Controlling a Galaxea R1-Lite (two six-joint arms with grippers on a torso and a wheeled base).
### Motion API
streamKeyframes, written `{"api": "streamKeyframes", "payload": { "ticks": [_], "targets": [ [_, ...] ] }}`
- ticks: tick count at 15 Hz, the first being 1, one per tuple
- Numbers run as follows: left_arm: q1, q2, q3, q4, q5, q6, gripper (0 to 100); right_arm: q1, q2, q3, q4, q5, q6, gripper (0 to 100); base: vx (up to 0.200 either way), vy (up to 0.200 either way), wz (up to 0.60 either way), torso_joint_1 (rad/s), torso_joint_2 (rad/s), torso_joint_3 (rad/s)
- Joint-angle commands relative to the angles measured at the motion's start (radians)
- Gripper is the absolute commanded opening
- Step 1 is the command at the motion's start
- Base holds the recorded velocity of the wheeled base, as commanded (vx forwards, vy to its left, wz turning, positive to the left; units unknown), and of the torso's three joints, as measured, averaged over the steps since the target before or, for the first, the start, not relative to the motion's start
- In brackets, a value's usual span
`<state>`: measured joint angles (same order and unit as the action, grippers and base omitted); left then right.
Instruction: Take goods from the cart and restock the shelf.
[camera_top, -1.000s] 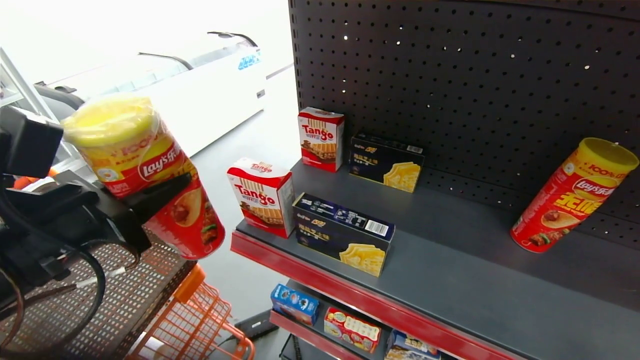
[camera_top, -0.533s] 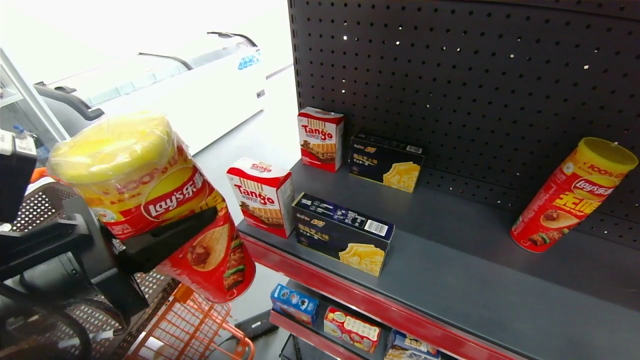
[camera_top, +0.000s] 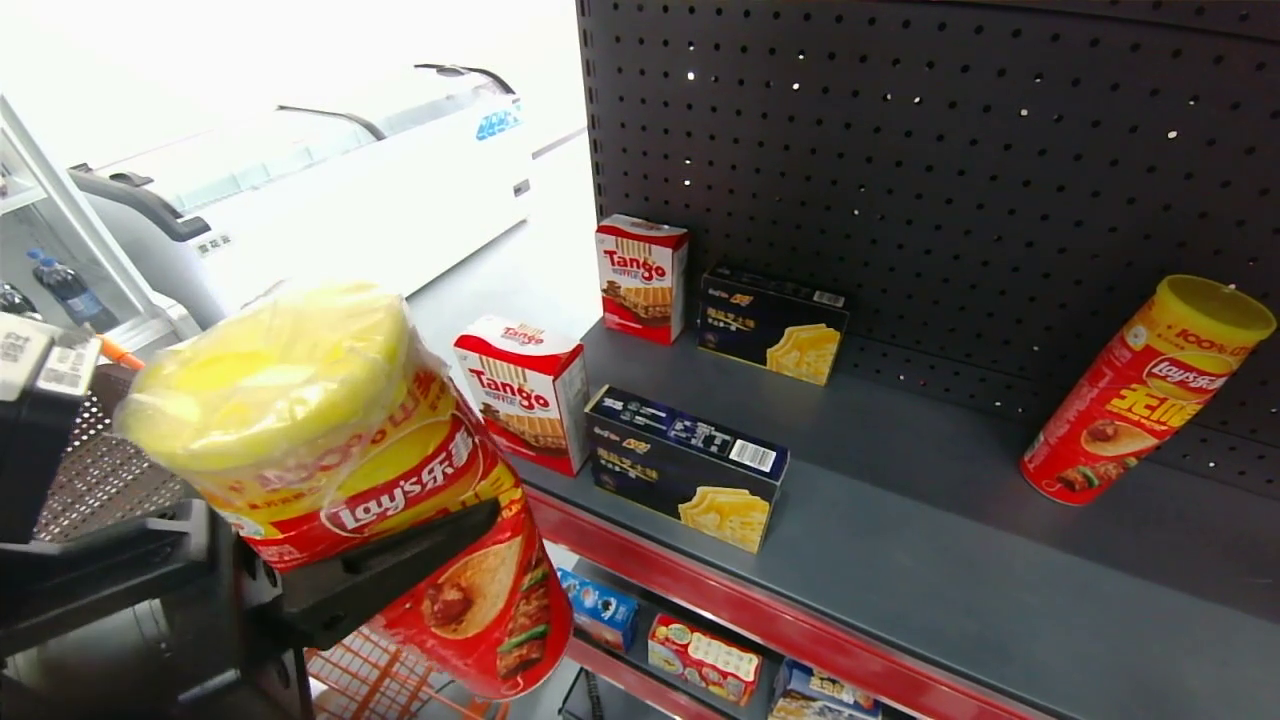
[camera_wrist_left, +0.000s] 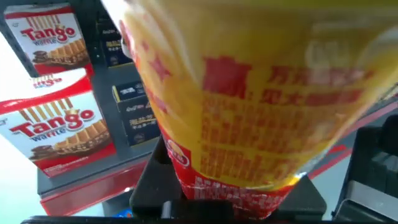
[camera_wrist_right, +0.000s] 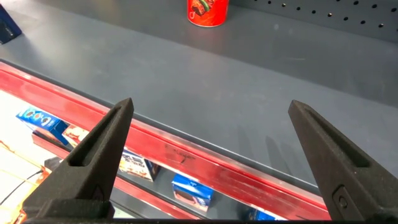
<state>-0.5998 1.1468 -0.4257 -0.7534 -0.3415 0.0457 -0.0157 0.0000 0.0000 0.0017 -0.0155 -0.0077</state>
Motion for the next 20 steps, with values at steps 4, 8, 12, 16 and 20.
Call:
{"api": "streamKeyframes", "payload": {
  "ticks": [4, 8, 12, 16, 20],
  "targets": [
    [-0.011, -0.007, 0.032, -0.001, -0.079, 0.000, 0, 0.000, 0.000, 0.000, 0.000, 0.000, 0.002, 100, 0.000, 0.000, 0.00, 0.000, 0.00, 0.000],
    [-0.091, -0.007, 0.015, 0.000, -0.106, -0.001, 0, 0.000, 0.000, 0.000, 0.000, 0.000, 0.000, 100, 0.000, 0.000, -0.30, 0.001, 0.00, 0.001],
    [-0.092, -0.006, 0.002, 0.002, -0.111, -0.001, 0, 0.000, 0.000, 0.000, 0.000, 0.000, -0.002, 100, 0.000, 0.000, -0.60, 0.005, 0.00, 0.002],
    [-0.081, -0.006, -0.001, 0.002, -0.111, -0.001, 0, 0.000, 0.000, 0.000, 0.000, 0.002, -0.003, 100, 0.000, 0.000, -0.60, 0.002, 0.00, 0.005],
    [-0.078, -0.006, 0.001, 0.002, -0.105, -0.003, 0, 0.000, 0.000, 0.000, 0.000, 0.000, 0.000, 100, 0.000, 0.000, -0.30, -0.002, 0.00, 0.001]
  ]
}}
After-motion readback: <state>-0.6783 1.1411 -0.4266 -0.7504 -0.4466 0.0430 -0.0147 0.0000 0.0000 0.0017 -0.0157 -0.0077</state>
